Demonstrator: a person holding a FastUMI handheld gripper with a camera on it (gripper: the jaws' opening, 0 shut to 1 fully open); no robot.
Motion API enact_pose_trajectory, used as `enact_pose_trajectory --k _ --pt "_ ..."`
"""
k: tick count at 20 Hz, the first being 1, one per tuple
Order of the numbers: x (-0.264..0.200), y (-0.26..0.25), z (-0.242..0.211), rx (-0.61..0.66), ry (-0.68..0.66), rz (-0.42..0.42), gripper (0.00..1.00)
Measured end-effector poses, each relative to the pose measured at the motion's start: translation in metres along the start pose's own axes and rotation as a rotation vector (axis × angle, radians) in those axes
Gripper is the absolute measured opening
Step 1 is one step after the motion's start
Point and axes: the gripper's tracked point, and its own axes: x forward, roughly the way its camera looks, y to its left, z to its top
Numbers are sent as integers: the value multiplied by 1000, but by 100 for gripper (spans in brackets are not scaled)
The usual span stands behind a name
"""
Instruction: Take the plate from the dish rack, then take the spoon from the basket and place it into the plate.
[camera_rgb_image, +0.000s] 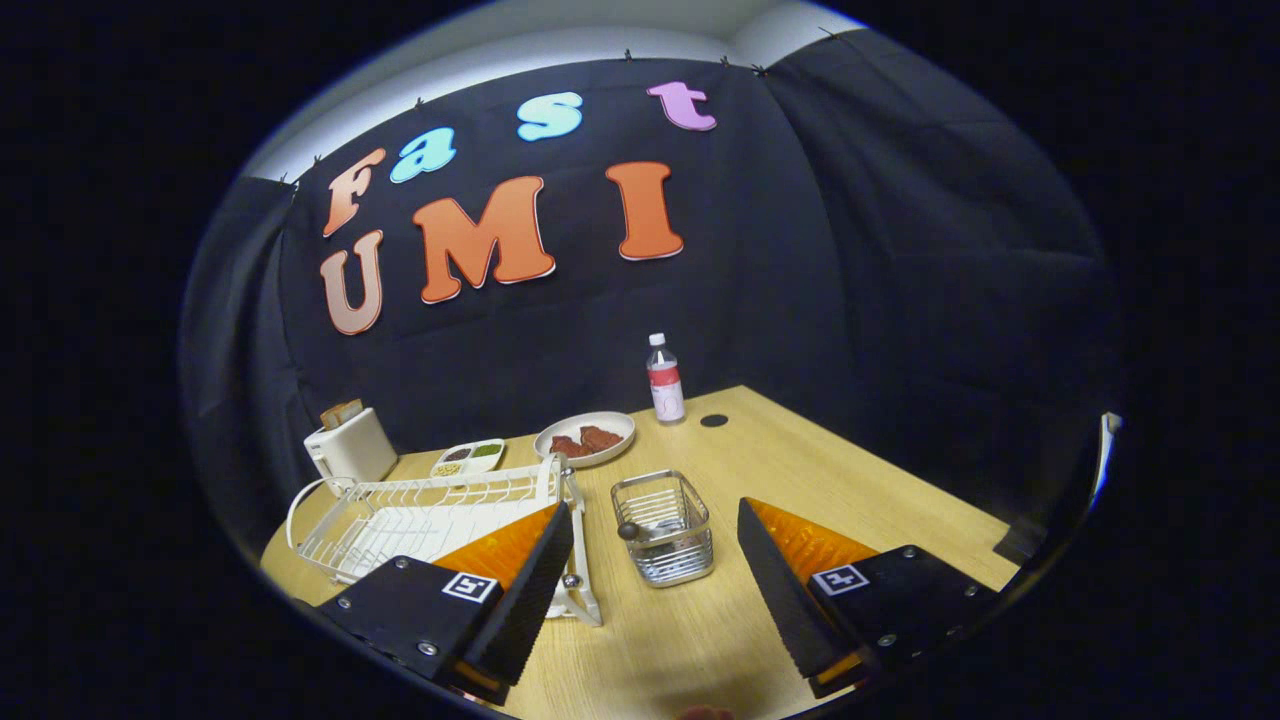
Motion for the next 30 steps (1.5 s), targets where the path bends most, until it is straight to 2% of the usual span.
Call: enact_pose_trajectory --k 4,9,11,13,14,15,16,17,18,19,20,21,24,30 --pt "17 6 -5 -59 -110 -11 98" --pt "39 1 -13 -108 -192 -62 99" --pt "45 6 -16 -130 -201 -53 99" --pt "50 12 -22 -130 -184 -33 89" --pt "53 14 -28 -127 -164 -24 79" --pt "56 15 -33 -127 -144 -23 75" --pt "59 15 -38 -125 -128 -23 65" --pt "62 16 -40 -116 -115 -24 60" --pt "64 16 -42 -101 -108 -25 47" --pt "66 15 -43 -95 -101 -33 39" --pt "66 18 -43 -85 -101 -26 21" --pt "65 18 -42 -90 -104 -28 14" --pt "66 20 -40 -84 -108 -21 6" --pt "53 24 -13 -104 -156 -14 4"
